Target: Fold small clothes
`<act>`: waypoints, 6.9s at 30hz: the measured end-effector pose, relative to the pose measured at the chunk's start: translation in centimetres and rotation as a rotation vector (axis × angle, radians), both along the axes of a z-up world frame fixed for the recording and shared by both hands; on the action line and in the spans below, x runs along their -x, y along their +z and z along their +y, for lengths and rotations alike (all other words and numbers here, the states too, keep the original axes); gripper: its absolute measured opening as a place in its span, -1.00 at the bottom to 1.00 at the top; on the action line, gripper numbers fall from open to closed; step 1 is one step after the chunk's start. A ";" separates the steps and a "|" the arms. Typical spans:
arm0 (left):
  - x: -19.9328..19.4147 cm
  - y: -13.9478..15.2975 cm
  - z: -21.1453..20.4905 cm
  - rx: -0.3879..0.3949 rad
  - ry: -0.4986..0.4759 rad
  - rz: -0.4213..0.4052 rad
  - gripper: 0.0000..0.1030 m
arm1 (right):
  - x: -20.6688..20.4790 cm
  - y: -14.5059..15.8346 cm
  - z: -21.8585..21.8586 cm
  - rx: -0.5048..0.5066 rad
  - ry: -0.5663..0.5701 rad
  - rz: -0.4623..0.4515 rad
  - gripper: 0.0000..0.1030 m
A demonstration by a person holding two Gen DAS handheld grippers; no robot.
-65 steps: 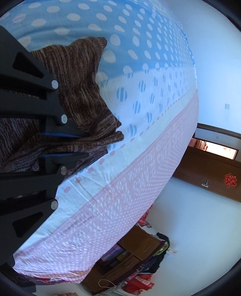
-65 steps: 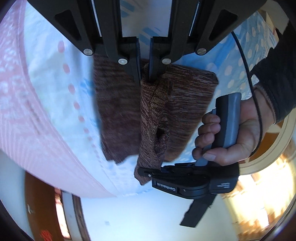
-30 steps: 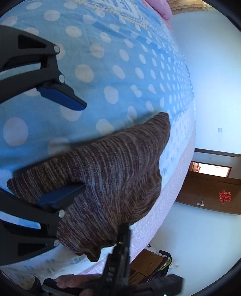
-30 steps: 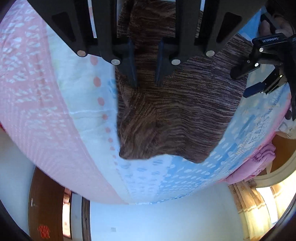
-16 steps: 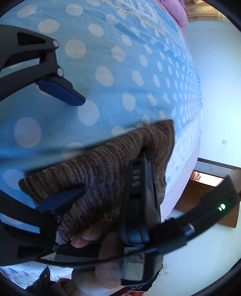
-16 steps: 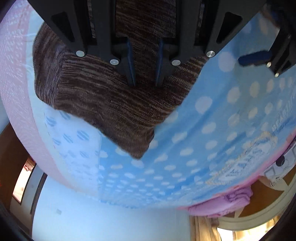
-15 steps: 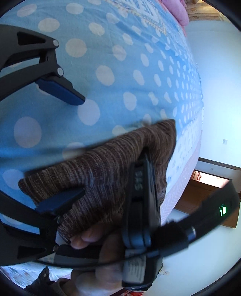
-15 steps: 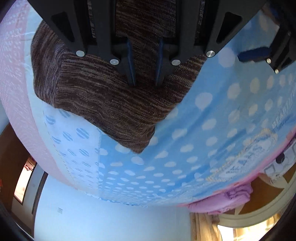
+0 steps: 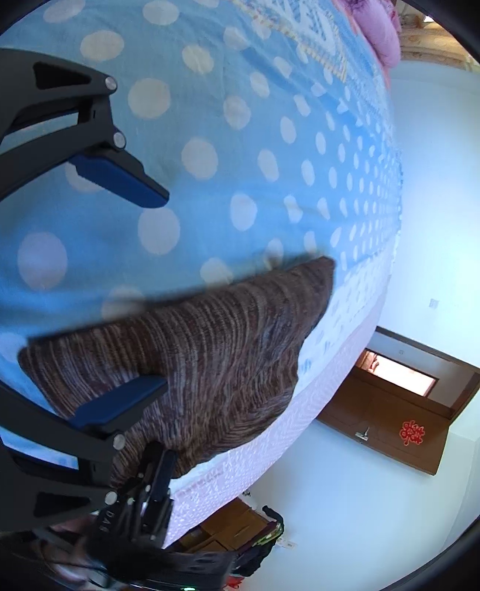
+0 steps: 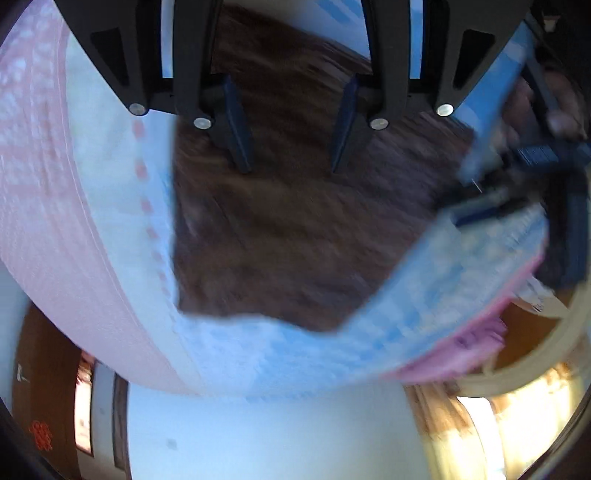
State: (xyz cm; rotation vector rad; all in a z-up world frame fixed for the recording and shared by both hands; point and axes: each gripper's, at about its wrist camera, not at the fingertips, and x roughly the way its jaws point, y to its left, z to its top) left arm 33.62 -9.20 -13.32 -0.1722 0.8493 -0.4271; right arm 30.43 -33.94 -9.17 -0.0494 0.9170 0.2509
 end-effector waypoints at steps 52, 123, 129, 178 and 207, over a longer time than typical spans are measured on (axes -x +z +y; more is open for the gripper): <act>-0.6 -0.7 -3.7 -0.029 -0.175 0.008 0.03 | -15.5 -2.5 -7.4 -0.461 -0.062 0.061 -0.39; 15.4 6.5 12.9 -0.155 0.109 -0.105 -0.53 | -3.2 5.8 18.4 -0.448 0.233 -0.019 -0.59; 17.1 6.8 15.4 -0.177 0.143 -0.106 -0.53 | -2.5 6.0 22.4 -0.452 0.298 -0.008 -0.59; 20.7 0.4 23.0 -0.247 0.270 -0.021 -0.53 | -5.0 -1.0 38.2 -0.275 0.446 0.191 -0.59; 21.0 0.6 23.0 -0.257 0.330 -0.050 -0.10 | -1.0 0.4 31.9 -0.273 0.428 0.153 -0.17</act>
